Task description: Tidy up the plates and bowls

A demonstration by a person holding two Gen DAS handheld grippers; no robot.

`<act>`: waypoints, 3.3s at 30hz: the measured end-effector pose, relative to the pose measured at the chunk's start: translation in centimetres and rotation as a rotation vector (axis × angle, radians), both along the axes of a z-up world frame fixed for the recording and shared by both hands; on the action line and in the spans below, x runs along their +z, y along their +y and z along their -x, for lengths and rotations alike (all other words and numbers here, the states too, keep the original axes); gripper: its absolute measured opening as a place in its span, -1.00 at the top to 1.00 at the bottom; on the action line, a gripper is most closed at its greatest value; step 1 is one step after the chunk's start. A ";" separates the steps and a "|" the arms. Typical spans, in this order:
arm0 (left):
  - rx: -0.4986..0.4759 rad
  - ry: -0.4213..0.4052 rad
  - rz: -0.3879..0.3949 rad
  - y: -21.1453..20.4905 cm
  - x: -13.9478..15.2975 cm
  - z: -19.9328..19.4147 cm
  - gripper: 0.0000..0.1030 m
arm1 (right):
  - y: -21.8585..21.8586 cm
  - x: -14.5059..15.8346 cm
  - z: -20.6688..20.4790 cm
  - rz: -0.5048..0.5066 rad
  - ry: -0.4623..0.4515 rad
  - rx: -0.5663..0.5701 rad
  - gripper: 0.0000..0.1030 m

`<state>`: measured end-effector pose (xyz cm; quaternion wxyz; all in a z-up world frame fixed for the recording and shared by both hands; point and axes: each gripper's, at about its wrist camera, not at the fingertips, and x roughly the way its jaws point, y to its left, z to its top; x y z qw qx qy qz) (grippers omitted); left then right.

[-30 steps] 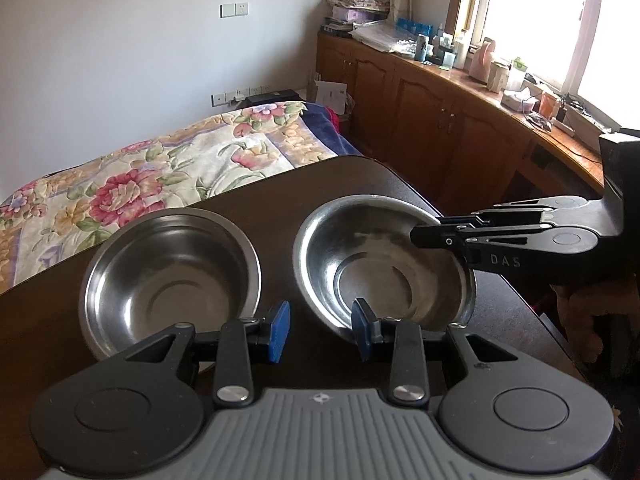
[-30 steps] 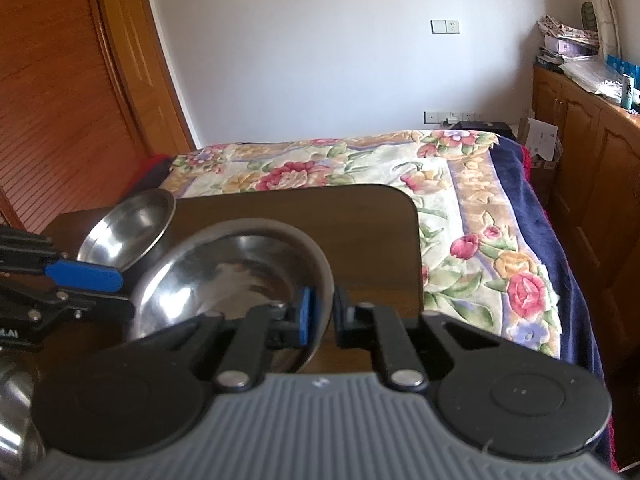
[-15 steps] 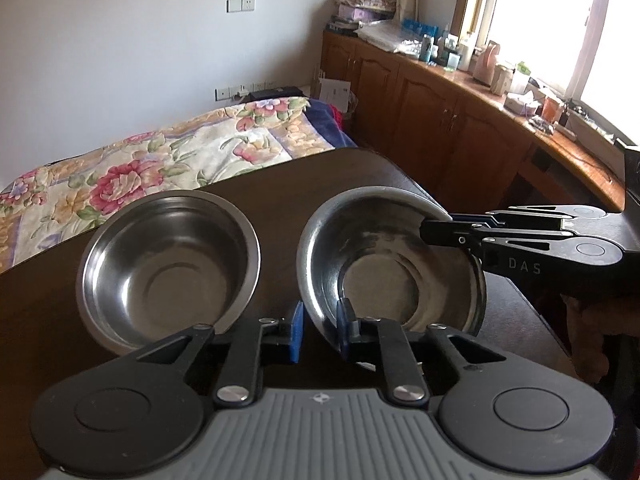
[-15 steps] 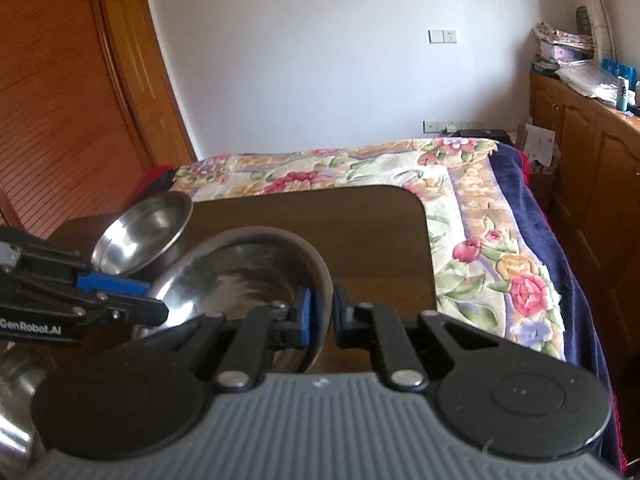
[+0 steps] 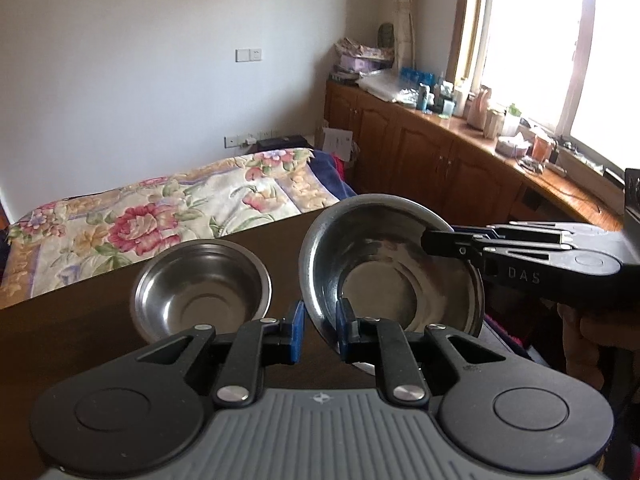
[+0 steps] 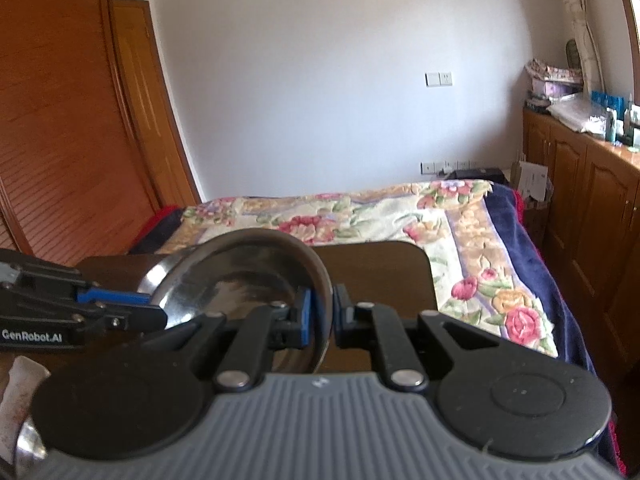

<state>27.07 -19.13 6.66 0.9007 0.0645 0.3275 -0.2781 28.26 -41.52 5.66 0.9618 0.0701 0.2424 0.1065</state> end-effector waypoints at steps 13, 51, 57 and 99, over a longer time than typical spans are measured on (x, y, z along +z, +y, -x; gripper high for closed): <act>0.019 -0.050 0.045 4.8 1.4 5.8 0.09 | 2.6 1.4 4.2 -0.001 -0.031 0.039 0.76; 0.083 0.026 0.037 10.7 -5.8 10.1 0.09 | 8.9 -3.6 8.7 0.078 0.053 0.179 0.79; 0.080 0.033 0.027 10.4 -6.2 9.7 0.09 | 8.8 -4.0 8.5 0.078 0.068 0.183 0.79; 0.076 -0.144 0.049 10.2 -3.3 10.8 -0.43 | 8.5 -1.3 9.9 0.112 -0.110 0.192 0.53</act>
